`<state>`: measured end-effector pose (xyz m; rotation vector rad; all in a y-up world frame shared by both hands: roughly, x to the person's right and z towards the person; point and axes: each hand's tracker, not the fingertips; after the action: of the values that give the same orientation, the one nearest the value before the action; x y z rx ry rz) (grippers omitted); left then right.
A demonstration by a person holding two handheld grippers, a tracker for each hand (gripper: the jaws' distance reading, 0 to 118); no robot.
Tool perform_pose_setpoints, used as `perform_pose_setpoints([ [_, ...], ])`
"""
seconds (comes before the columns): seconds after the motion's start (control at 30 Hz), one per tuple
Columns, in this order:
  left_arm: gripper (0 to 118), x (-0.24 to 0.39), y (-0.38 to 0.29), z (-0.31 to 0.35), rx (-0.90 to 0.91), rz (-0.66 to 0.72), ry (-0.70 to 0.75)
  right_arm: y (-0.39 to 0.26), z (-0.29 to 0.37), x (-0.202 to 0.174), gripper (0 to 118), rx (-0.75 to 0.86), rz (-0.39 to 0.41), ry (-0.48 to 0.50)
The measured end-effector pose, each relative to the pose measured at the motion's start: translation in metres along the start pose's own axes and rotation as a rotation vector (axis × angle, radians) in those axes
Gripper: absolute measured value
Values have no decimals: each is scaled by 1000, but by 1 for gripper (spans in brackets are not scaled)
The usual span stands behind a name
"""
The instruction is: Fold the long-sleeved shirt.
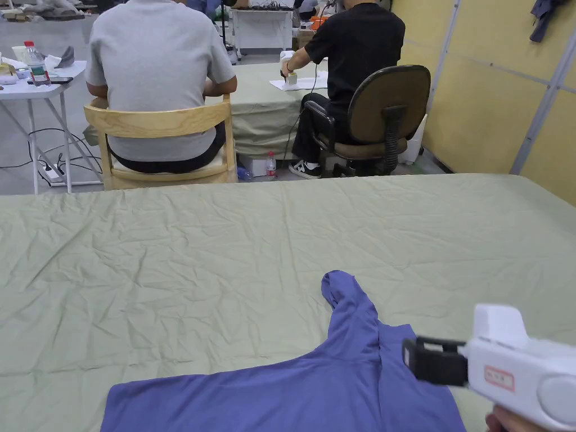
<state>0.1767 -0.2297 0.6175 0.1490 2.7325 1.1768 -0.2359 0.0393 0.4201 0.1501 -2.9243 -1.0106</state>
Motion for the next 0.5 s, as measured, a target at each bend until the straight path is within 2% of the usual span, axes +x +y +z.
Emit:
perform_pose_setpoints([
  [0.03, 0, 0, 5, -4, 3, 8, -4, 23, -27, -4, 118, 38, 36, -34],
  [0.1, 0, -2, 16, -14, 11, 21, -8, 66, -85, -15, 118, 14, 41, -18],
  [0.23, 0, -4, 27, -37, 17, 8, -6, 120, -207, -31, 118, -183, 15, 21],
  [0.4, 0, -9, 36, -56, 23, -13, 6, 130, -311, -53, 115, -366, 84, -40],
  [0.47, 0, -10, 35, -60, 20, -17, 7, 125, -339, -58, 107, -384, 95, -66],
  [0.5, 0, -11, 33, -63, 17, -16, 6, 127, -345, -58, 98, -400, 96, -85],
])
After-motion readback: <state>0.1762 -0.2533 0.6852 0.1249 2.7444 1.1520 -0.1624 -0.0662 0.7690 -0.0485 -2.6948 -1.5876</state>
